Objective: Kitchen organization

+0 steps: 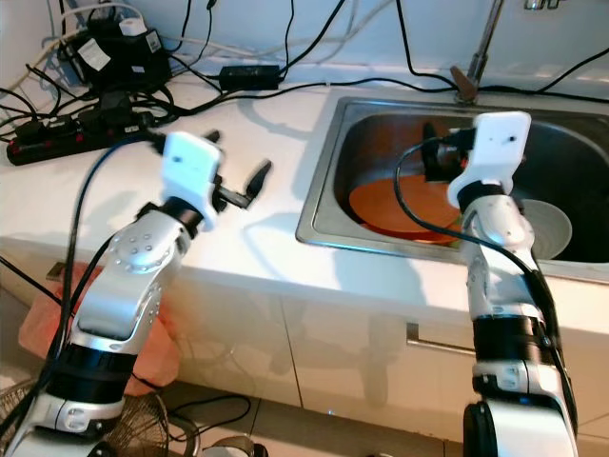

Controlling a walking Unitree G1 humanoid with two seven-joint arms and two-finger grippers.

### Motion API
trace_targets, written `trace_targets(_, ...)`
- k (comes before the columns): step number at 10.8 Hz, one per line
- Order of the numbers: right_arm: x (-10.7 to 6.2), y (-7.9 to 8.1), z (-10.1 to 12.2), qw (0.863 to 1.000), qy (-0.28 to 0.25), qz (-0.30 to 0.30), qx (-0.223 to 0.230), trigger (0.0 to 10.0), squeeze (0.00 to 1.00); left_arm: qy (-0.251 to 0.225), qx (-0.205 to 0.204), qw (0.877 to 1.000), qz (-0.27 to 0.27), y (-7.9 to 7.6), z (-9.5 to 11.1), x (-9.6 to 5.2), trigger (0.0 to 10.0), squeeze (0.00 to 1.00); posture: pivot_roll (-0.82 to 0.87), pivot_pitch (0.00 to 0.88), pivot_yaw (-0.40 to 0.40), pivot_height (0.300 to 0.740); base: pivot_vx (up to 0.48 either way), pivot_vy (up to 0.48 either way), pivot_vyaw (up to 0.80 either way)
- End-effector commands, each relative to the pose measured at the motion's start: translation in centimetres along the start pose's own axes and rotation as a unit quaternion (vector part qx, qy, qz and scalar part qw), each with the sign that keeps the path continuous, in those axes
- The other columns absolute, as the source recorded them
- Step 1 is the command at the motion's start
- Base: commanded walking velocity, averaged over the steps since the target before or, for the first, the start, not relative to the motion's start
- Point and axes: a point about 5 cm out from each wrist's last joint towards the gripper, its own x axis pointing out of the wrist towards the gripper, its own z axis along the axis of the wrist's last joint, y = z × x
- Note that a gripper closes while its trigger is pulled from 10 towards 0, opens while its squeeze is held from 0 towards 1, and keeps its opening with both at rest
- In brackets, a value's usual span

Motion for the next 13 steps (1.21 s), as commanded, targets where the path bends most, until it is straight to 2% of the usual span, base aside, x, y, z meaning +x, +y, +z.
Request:
trace_targets(1, -0.4, 0.7, 0.2, 1.000, -0.002, 0.010, 0.003, 10.0, 1.00, -0.010, -0.001, 1.000, 0.022, 0.4, 0.2, -0.4, 10.0, 0.00, 0.21, 0.001, 0.043, 0.740, 0.000, 0.000, 0.00)
trace_targets(2, -1.3, 1.6, 0.1, 1.000, 0.004, 0.017, 0.009, 10.0, 1.00, -0.007, -0.001, 0.999, 0.033, 0.2, -0.2, -0.8, 10.0, 0.00, 0.21, 0.000, 0.040, 0.740, 0.000, 0.000, 0.00)
trace_targets(4, -2.0, 2.8, -0.2, 0.999, 0.014, 0.026, 0.015, 10.0, 1.00, 0.003, -0.007, 0.999, 0.042, -0.3, -0.6, -0.9, 10.0, 0.00, 0.20, 0.000, 0.039, 0.740, 0.000, 0.000, 0.00)
trace_targets(6, -2.3, 3.3, -0.3, 0.999, 0.020, 0.035, 0.015, 10.0, 1.00, 0.003, -0.015, 0.999, 0.039, -0.5, -0.8, -1.0, 10.0, 0.00, 0.19, 0.001, 0.035, 0.740, 0.000, 0.000, 0.00)
trace_targets(8, -2.3, 3.4, -0.3, 0.999, 0.023, 0.035, 0.014, 10.0, 1.00, 0.003, -0.022, 0.999, 0.039, -0.6, -0.9, -0.9, 10.0, 0.00, 0.20, 0.000, 0.035, 0.740, 0.000, -0.302, 0.00)
trace_targets(13, -2.6, 3.5, -0.4, 0.999, 0.029, 0.042, 0.014, 10.0, 1.00, -0.001, -0.034, 0.999, 0.032, -0.7, -0.8, -1.0, 10.0, 0.00, 0.19, 0.000, 0.041, 0.740, 0.000, -0.480, 0.00)
